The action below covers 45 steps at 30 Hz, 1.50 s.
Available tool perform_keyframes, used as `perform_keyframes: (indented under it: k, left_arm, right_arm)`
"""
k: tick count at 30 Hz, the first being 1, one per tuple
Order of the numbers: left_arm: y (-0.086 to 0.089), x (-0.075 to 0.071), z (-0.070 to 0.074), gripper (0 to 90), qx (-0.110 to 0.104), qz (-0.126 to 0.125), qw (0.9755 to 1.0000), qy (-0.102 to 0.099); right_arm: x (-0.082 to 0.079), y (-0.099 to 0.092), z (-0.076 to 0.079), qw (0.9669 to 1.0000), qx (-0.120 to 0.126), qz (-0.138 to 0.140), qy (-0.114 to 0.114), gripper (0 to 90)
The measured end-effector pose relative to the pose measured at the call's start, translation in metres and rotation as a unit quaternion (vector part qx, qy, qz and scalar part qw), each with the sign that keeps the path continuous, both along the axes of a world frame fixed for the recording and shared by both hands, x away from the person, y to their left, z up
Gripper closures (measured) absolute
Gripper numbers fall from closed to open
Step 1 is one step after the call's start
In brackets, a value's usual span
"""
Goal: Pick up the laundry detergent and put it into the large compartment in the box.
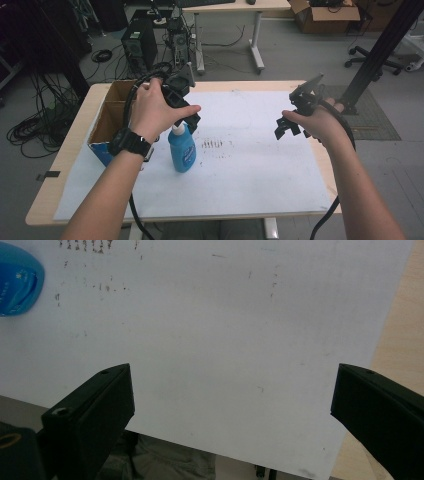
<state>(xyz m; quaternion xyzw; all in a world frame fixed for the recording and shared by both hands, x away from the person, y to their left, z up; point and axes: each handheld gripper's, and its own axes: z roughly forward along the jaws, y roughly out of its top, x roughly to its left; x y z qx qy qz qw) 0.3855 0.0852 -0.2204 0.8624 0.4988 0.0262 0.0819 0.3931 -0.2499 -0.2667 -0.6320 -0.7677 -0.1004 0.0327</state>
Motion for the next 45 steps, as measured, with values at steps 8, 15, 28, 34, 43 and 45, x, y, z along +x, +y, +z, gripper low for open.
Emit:
perform_keyframes:
  k: [8,15,28,34,43,45]
  left_arm:
    - [-0.002,0.003,-0.015,3.7,0.000,0.000,1.0000,0.004]
    - [-0.002,0.006,-0.028,3.9,0.002,0.002,0.9999,0.010]
    - [-0.001,0.010,-0.045,3.9,0.015,0.009,0.9997,0.015]
    - [-0.002,0.010,-0.051,3.9,0.023,0.013,0.9996,0.015]
    - [-0.004,0.009,-0.062,4.0,0.035,0.014,0.9991,0.019]
    - [-0.004,0.009,-0.063,4.1,0.036,0.014,0.9990,0.021]
  right_arm:
    - [0.000,-0.001,-0.005,1.0000,0.001,0.000,0.002,3.7]
    - [0.000,-0.002,-0.010,1.0000,0.003,0.001,0.005,3.7]
    - [0.001,-0.005,-0.017,1.0000,0.001,-0.003,0.009,3.7]
    - [0.001,-0.005,-0.020,1.0000,0.003,0.001,0.009,3.8]
    - [0.001,-0.004,-0.022,0.9999,0.002,0.002,0.010,3.8]
    - [0.001,-0.004,-0.022,0.9999,0.002,0.002,0.011,3.8]
